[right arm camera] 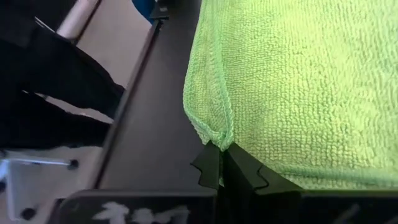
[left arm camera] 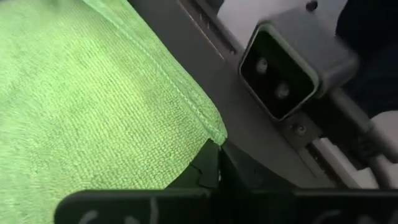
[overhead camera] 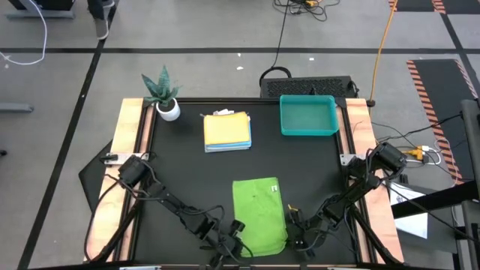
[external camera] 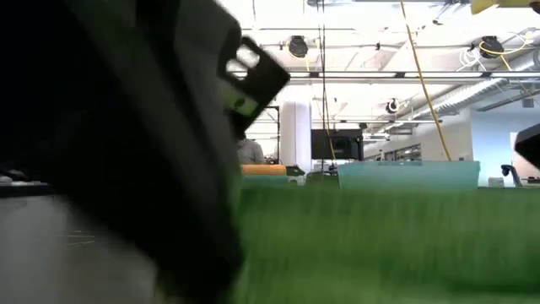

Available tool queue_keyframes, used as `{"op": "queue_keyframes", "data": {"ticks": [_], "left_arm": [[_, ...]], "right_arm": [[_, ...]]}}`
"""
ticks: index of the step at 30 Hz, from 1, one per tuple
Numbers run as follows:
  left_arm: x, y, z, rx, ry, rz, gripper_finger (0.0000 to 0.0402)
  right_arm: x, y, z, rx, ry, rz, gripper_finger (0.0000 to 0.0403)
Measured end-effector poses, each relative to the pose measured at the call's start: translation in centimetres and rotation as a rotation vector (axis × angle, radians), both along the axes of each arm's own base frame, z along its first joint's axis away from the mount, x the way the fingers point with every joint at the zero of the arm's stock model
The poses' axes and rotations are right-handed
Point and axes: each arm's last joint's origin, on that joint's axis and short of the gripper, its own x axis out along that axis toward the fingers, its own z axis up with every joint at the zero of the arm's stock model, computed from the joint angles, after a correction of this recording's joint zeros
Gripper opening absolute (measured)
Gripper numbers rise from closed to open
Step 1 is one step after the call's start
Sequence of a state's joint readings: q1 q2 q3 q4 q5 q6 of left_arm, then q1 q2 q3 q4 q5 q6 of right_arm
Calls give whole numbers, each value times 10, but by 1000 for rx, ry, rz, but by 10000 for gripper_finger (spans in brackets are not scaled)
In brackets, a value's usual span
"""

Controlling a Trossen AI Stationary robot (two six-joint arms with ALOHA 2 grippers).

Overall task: Fold microfiber towels
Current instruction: Fold the green microfiber towel

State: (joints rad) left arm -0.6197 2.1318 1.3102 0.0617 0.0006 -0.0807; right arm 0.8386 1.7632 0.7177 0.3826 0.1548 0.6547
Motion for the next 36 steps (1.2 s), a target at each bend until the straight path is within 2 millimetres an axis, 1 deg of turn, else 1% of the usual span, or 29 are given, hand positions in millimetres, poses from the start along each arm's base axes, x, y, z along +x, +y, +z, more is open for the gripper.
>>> {"op": "queue_keyframes", "data": {"ticks": [2,5,8,10,14,16,18,21,24,26,28,30,33,36], "left_arm": [[0,1,9,-18,-13,10,4],[2,7,28,-55,-37,38,6],[3,19,48,-93,-26,86,4],[3,30,64,-138,-4,126,3],[2,52,88,-224,68,226,5],[2,66,98,-269,101,293,3],[2,81,107,-304,141,378,4],[3,107,109,-273,195,499,3],[3,128,96,-248,260,587,3],[2,139,86,-252,293,643,2],[0,151,75,-257,321,706,2],[-3,160,67,-238,333,748,2],[0,173,66,-237,322,780,2],[3,183,64,-224,316,794,3]], "right_arm": [[0,0,5,31,1,-14,0],[0,0,16,83,-18,-22,0],[2,-4,31,147,-26,-37,0],[4,-8,44,193,-48,-65,0],[6,-26,69,254,-58,-183,0],[6,-39,78,265,-36,-286,0],[4,-53,82,255,-16,-370,0],[-1,-77,81,295,-20,-483,0],[-3,-103,71,339,-13,-599,0],[-6,-118,61,344,8,-664,0],[-5,-127,54,380,19,-678,0],[-6,-136,47,380,27,-709,0],[-6,-147,37,374,48,-751,0],[-1,-155,34,366,56,-774,0]]}}
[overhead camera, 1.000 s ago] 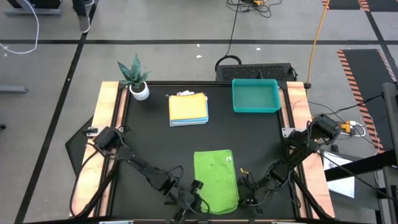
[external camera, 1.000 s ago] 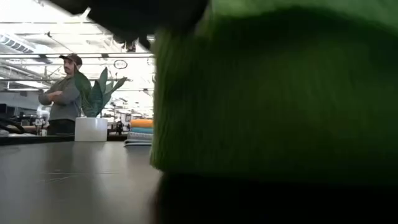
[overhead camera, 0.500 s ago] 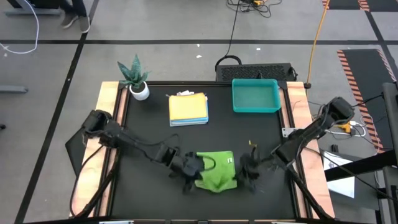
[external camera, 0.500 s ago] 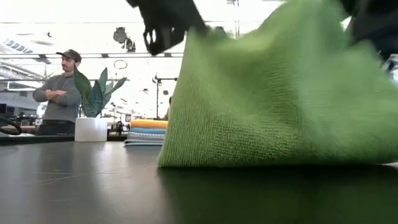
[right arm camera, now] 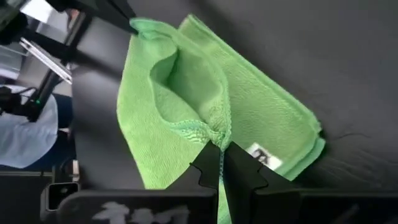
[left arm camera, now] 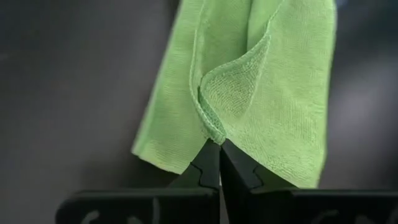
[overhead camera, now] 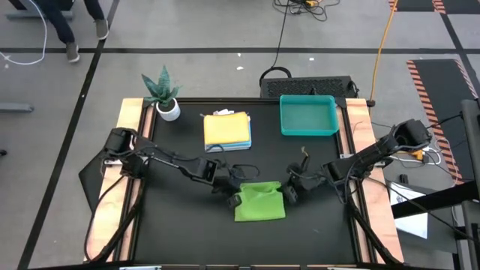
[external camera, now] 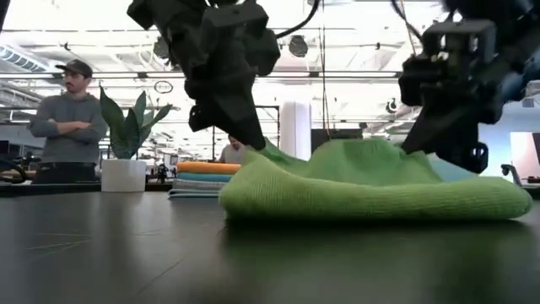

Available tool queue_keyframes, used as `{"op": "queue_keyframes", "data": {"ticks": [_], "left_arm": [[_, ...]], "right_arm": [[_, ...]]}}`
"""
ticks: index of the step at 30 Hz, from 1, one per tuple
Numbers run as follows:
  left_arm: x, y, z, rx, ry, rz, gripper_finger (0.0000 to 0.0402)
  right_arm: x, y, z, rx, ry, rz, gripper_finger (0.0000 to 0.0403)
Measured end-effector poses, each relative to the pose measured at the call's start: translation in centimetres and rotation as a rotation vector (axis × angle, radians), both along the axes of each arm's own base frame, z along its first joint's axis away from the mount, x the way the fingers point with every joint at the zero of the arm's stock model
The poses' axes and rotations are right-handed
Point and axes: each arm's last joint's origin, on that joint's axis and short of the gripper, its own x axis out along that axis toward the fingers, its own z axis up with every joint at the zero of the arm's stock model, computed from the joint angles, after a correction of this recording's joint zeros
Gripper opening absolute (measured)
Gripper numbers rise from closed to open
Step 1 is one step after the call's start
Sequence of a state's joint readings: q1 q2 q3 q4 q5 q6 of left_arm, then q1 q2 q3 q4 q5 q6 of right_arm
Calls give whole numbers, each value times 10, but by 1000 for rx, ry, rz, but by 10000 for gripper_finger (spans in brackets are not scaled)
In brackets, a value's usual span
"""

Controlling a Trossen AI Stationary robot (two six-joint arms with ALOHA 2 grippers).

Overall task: Fold microfiber towels
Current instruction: Fold the green microfiber towel

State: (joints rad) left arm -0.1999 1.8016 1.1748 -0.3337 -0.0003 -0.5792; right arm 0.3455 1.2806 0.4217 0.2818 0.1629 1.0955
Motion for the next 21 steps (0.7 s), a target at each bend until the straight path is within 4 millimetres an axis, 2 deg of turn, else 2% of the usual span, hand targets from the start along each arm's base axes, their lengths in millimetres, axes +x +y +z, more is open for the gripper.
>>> {"op": "queue_keyframes", "data": {"ticks": [7,11,17,21], "left_arm": [[1,15,-2,2,22,3,8],[-1,23,1,10,38,10,34],[-9,32,27,62,-33,61,74],[-8,21,37,27,-112,-3,80]], "right_arm": [[6,-12,-12,13,68,-25,0],[7,-14,-17,8,92,-26,0],[7,-14,-18,5,100,-25,0],[7,-14,-18,3,100,-24,4]]}}
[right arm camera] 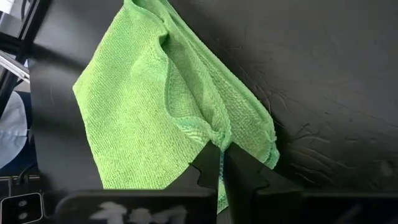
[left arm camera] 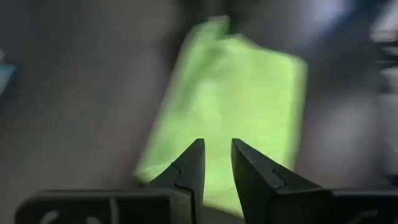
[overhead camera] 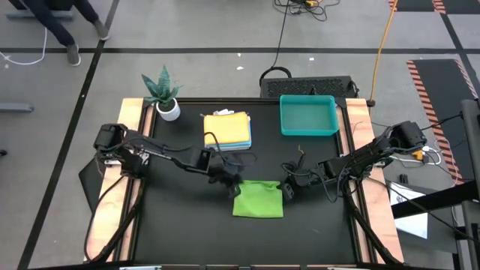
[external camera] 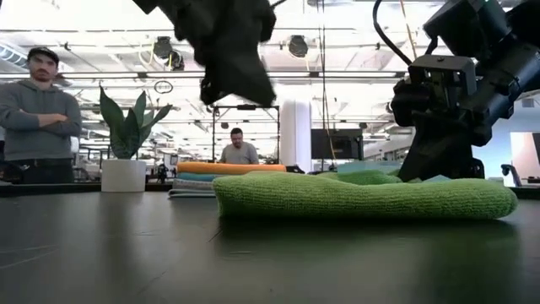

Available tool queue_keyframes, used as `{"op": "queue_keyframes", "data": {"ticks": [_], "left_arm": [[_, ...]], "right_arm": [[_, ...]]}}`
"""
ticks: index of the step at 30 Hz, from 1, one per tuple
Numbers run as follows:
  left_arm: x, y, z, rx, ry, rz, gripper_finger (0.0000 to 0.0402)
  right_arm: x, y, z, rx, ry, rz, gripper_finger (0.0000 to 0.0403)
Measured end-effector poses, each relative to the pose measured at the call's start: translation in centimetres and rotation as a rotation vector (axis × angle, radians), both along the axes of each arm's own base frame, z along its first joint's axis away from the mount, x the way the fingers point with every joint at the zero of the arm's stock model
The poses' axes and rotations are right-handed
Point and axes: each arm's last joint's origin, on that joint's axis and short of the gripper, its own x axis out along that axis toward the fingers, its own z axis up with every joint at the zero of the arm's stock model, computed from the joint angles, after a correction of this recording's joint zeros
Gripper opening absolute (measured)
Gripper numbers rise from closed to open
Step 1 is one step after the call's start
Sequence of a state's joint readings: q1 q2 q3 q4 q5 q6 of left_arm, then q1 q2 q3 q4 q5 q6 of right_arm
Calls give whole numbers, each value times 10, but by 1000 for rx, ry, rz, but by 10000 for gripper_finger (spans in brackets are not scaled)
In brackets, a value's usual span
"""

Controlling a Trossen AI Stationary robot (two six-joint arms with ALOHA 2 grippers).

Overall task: Fold microfiber towels
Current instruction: Fold the green microfiber towel

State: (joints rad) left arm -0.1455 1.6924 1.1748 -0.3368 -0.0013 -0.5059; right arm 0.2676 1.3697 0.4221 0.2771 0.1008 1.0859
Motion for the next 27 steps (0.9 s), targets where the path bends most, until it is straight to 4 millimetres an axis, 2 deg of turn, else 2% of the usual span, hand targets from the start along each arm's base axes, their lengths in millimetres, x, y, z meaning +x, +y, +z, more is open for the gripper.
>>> {"op": "queue_keyframes", "data": {"ticks": [3,6,9,13,17,20,22,23,27], "left_arm": [[6,-22,-6,-69,-66,-108,71],[8,-39,-24,-77,-42,-156,41],[12,-48,-38,-107,-17,-173,8],[17,-57,-58,-141,18,-210,9],[20,-63,-66,-168,19,-228,4],[19,-62,-73,-164,44,-223,6],[20,-61,-73,-159,41,-215,3],[20,-60,-73,-159,42,-213,3],[20,-59,-73,-142,44,-194,3]], "right_arm": [[0,0,0,-3,-4,-6,16],[0,-1,2,-22,-18,-14,35],[-1,-3,8,-39,-40,-5,61],[-6,-8,19,-65,-61,5,92],[-13,-11,33,-100,-105,37,108],[-8,-6,36,-69,-164,111,72],[-4,-3,28,-59,-147,164,24],[-2,-2,24,-61,-131,177,13],[6,-1,7,-65,-69,184,3]]}}
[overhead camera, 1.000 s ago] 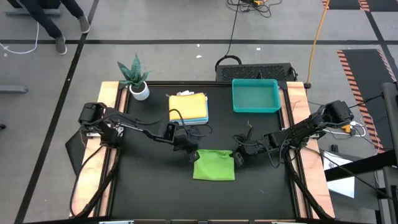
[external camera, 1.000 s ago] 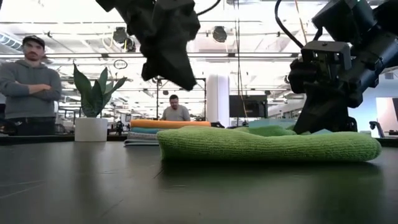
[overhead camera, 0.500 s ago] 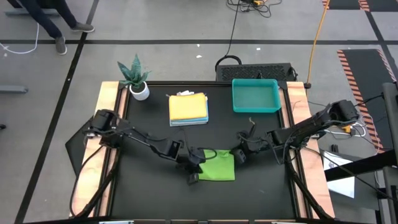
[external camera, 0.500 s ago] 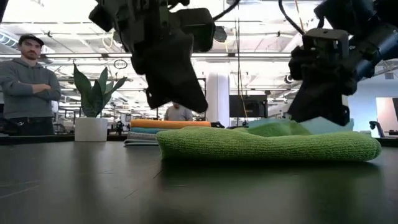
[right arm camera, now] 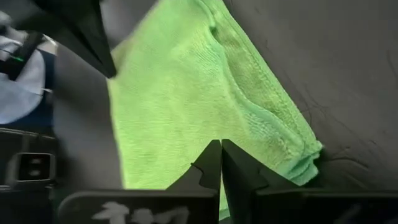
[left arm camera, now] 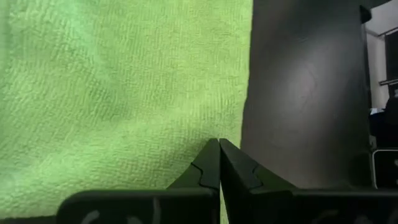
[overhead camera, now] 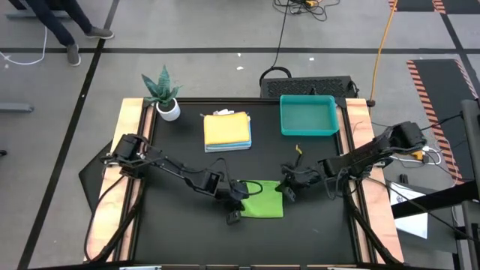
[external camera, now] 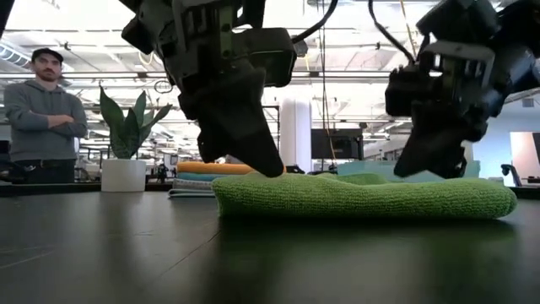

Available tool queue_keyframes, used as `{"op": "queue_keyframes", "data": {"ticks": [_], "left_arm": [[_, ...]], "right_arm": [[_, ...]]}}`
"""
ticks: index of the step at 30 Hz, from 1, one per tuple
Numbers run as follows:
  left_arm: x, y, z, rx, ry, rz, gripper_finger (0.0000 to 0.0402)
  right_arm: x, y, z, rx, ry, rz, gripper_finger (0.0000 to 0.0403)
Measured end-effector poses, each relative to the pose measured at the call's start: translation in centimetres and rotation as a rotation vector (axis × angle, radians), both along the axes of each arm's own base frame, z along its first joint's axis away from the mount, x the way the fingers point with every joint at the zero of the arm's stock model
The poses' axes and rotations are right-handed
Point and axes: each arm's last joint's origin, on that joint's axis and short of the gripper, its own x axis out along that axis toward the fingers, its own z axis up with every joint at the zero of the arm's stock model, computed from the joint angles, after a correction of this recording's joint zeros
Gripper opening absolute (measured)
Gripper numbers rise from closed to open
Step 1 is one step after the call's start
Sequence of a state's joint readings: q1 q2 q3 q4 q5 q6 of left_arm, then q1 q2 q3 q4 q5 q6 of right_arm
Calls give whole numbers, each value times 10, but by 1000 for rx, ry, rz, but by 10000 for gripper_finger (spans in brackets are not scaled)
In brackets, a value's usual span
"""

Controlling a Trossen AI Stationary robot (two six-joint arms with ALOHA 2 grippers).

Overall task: Fold microfiber towels
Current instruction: Fold the green microfiber towel

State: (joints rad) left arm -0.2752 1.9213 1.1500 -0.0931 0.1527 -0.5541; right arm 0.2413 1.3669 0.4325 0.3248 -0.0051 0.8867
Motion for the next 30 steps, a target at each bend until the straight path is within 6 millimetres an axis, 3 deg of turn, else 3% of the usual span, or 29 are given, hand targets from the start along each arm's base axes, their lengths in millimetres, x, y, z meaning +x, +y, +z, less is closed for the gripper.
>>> {"op": "queue_keyframes", "data": {"ticks": [6,16,19,24,27,30], "left_arm": [[0,0,-9,3,36,14,3],[-2,-3,-18,16,84,39,4],[0,3,-5,8,36,41,12],[-6,31,49,171,-138,42,20],[-13,50,54,386,-108,48,20],[-12,64,48,484,-90,-66,41]], "right_arm": [[9,-3,-11,-38,46,-27,0],[1,-7,-15,-71,154,-104,0],[2,-6,-13,-76,135,-91,0],[2,-6,-14,-76,137,-88,0],[2,-6,-13,-63,134,-69,0],[2,-6,-13,-64,133,-66,0]]}}
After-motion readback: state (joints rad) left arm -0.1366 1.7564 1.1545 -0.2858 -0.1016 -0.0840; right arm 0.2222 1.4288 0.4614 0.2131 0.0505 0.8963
